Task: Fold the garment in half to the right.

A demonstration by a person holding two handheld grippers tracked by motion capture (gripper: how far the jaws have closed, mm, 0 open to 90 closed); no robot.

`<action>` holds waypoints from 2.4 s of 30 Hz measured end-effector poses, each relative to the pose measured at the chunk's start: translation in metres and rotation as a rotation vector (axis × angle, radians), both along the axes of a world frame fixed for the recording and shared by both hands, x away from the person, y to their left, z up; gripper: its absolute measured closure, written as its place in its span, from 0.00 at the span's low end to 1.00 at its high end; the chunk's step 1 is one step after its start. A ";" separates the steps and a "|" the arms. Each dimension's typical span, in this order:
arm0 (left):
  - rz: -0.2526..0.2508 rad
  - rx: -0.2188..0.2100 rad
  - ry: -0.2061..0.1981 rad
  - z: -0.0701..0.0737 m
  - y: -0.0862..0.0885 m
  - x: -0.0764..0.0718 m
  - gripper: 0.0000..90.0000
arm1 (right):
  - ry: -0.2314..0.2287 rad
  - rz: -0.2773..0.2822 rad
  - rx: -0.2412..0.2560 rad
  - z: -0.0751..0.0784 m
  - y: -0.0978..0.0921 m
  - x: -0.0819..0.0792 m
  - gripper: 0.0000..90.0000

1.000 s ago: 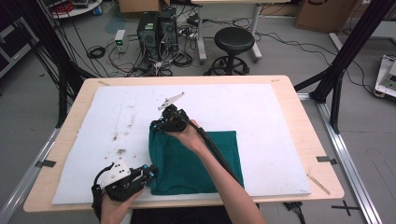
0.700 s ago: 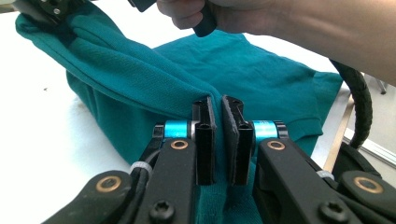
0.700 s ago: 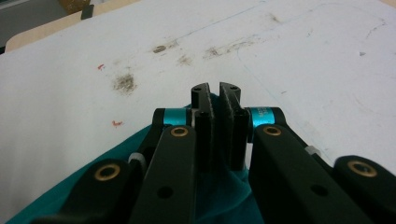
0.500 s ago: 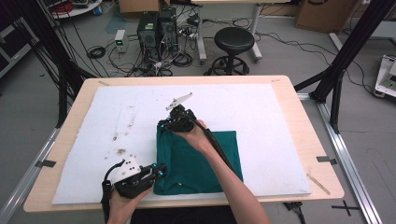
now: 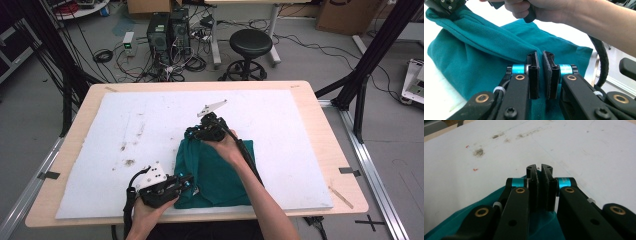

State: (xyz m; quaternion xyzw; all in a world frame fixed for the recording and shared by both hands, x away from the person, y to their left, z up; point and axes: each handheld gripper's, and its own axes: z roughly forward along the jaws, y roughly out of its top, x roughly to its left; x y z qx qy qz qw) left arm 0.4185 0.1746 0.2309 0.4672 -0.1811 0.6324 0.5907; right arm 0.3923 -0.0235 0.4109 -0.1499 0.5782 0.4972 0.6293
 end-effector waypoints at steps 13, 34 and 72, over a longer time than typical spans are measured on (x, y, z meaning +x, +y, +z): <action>0.012 0.036 0.006 0.005 -0.029 0.001 0.93 | 0.002 0.004 0.030 -0.002 -0.027 0.003 0.95; -0.004 0.073 0.031 0.012 -0.072 0.004 0.93 | -0.005 0.044 0.076 -0.007 -0.072 0.005 0.95; 0.059 0.058 0.099 0.024 -0.145 0.018 0.93 | -0.006 -0.031 0.176 -0.005 -0.127 0.023 0.94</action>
